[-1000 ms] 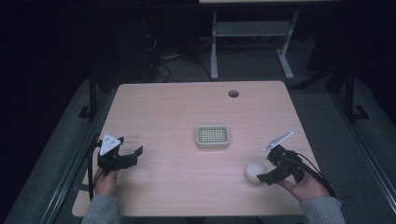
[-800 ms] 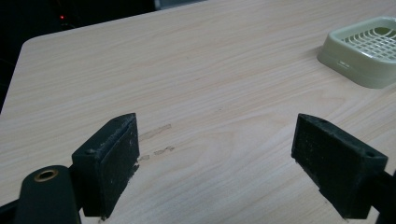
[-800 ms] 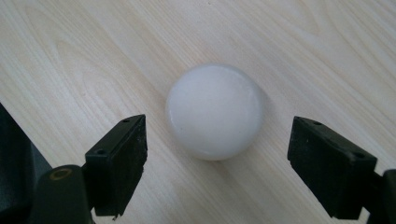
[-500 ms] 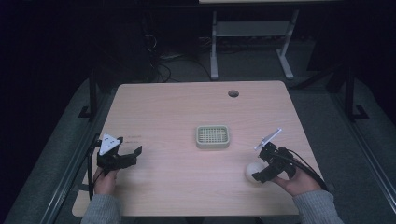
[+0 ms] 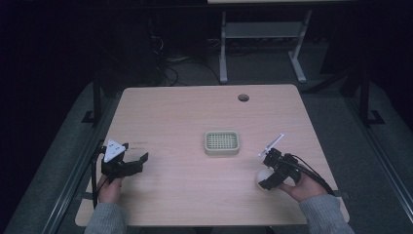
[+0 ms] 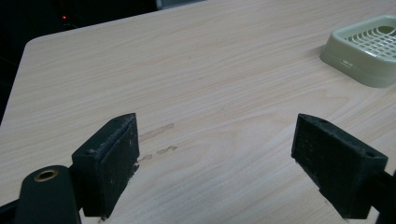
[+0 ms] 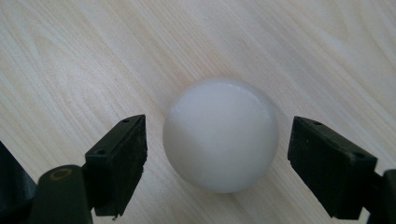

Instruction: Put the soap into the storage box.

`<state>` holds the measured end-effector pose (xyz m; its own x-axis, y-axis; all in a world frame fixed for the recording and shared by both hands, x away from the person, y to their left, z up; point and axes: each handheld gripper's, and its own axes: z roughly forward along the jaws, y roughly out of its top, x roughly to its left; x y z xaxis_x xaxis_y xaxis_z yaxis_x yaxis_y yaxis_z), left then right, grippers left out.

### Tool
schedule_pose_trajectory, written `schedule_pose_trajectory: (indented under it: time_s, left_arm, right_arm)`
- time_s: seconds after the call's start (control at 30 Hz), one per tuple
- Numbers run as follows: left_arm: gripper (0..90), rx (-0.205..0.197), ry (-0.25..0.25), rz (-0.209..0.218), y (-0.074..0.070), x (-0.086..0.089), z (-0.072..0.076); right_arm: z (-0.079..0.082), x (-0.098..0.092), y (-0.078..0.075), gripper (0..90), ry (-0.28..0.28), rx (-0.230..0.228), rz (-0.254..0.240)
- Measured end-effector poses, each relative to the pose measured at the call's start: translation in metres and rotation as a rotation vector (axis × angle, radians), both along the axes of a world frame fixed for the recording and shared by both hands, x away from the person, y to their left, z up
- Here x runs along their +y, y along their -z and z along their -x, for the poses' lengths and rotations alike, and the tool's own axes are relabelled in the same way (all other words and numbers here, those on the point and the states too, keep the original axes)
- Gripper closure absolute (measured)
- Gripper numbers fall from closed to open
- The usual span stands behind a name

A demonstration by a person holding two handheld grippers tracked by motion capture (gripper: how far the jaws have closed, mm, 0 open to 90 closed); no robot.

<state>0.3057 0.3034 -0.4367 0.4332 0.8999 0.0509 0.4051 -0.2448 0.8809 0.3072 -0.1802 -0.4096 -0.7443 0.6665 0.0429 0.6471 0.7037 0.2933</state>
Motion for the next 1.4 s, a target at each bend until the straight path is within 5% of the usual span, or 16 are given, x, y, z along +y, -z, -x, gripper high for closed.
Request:
schedule_pose_trajectory:
  time_s: [0.7, 1.4]
  left_arm:
    - [14.8, 0.001, 0.002, -0.002, 0.000, 0.000, 0.000]
    - [14.8, 0.004, 0.000, 0.006, 0.000, 0.000, 0.000]
  right_arm:
    - [-0.009, 0.009, 0.021, 19.0, -0.014, 0.051, 0.088]
    - [-0.009, 0.010, 0.027, 23.6, -0.030, 0.068, 0.098]
